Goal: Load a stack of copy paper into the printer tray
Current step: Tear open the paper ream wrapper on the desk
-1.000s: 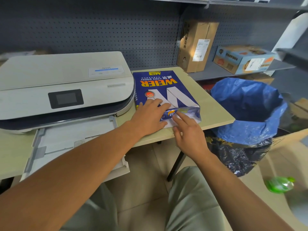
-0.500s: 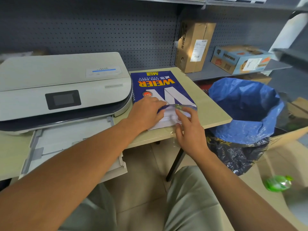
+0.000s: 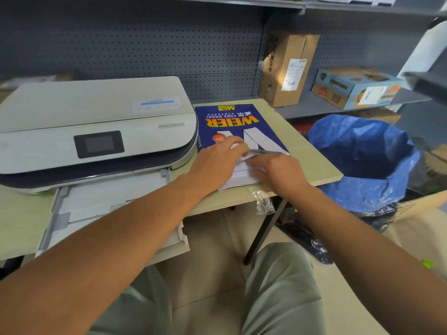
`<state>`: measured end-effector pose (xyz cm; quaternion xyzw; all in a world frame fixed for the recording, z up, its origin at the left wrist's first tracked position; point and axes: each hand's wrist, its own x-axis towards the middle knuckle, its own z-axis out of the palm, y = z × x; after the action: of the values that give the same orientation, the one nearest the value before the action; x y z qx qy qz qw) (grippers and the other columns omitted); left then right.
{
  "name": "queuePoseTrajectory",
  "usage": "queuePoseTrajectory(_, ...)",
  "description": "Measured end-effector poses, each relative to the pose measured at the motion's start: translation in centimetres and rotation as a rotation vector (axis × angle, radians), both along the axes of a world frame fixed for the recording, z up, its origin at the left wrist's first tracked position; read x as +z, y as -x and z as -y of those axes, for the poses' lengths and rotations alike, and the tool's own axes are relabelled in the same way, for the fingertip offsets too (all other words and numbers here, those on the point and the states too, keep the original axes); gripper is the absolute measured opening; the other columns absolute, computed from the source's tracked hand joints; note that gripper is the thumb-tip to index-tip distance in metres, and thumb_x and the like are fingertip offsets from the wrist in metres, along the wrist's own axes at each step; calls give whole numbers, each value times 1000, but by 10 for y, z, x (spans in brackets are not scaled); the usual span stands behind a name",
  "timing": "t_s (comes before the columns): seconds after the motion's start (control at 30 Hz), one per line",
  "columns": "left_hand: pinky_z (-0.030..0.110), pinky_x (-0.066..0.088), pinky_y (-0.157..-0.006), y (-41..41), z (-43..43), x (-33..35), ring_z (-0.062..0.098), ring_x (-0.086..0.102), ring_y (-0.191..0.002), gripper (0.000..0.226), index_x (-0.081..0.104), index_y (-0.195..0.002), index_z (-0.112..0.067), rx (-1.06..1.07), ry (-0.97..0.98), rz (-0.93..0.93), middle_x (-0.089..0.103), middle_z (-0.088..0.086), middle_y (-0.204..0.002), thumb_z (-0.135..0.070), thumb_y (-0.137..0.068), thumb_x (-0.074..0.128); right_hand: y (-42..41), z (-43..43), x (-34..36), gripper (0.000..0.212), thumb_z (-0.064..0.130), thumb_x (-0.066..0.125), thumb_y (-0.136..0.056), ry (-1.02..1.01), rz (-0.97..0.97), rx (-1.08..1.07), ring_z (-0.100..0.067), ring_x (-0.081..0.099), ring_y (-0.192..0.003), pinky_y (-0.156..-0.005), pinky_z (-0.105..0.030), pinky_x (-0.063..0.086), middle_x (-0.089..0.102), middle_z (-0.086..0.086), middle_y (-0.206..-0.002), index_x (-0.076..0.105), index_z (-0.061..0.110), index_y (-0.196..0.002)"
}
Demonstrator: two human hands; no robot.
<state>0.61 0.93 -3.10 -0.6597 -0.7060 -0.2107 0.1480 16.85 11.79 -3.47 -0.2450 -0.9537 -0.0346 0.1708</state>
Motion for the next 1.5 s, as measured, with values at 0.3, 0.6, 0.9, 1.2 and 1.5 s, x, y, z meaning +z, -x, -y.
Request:
queuePoseTrajectory(0.3, 40, 57, -86, 3, 6, -8, 25, 47, -131, 37, 57, -133, -30, 14, 148, -4, 44, 0, -153, -40, -98, 51, 7, -11, 24, 26, 39, 52, -101, -47, 114, 65, -30, 68, -98, -72, -33, 51, 76, -1, -113, 73, 31, -115)
queuePoseTrajectory(0.6, 39, 50, -86, 4, -5, -1, 26, 56, -120, 32, 67, -125, -30, 58, 157, 104, 60, 1, -134, -34, -94, 62, 9, -12, 34, 23, 36, 57, -99, -10, 137, 45, -31, 68, -100, -78, -37, 53, 77, 0, -114, 75, 34, -112)
queuePoseTrajectory(0.9, 36, 50, -82, 3, -9, 1, 24, 60, -111, 33, 70, -121, -29, 80, 156, 178, 66, -1, -124, -32, -87, 71, 8, -14, 36, 22, 35, 59, -97, 0, 138, 60, -32, 68, -97, -80, -39, 55, 77, -2, -112, 75, 33, -112)
queuePoseTrajectory(1.2, 37, 51, -82, 3, -9, 3, 25, 60, -110, 31, 70, -119, -29, 90, 159, 190, 66, -1, -123, -31, -88, 71, 4, -13, 32, 23, 36, 57, -98, -29, 120, 84, -30, 67, -97, -74, -35, 52, 76, -2, -112, 74, 30, -112)
queuePoseTrajectory(1.5, 39, 51, -85, 2, -8, 6, 24, 59, -113, 36, 68, -121, -29, 85, 181, 202, 65, -2, -128, -32, -86, 73, 5, -15, 33, 22, 35, 60, -97, -23, 114, 87, -31, 68, -93, -71, -33, 47, 78, -3, -108, 76, 31, -111)
